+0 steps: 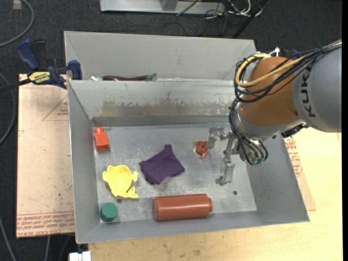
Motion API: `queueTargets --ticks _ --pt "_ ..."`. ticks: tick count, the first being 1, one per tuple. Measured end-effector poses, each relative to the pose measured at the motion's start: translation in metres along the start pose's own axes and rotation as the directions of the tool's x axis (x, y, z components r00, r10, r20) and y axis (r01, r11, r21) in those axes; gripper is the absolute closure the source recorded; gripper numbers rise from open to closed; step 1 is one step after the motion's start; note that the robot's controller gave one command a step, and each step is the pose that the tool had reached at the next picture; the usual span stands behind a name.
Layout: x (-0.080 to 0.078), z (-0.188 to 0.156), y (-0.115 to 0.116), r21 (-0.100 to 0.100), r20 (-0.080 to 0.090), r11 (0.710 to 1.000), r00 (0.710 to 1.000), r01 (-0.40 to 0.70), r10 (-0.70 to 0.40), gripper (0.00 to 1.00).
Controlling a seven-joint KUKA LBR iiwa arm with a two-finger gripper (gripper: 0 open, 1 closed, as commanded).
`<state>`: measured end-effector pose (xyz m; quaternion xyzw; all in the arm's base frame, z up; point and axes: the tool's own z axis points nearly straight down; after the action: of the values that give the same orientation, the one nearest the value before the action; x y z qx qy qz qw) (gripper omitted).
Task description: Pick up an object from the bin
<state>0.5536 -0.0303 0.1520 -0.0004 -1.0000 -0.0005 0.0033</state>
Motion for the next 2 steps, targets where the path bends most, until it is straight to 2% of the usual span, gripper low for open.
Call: queueTargets --ticks 1,2 --pt "-0.002 -0.004 0.0 0.0 0.007 1.0 1.0 0.0 0.0 0.0" --pt "-0.024 -0.005 0.015 0.001 0.005 1.0 1.0 -0.011 0.011 0.0"
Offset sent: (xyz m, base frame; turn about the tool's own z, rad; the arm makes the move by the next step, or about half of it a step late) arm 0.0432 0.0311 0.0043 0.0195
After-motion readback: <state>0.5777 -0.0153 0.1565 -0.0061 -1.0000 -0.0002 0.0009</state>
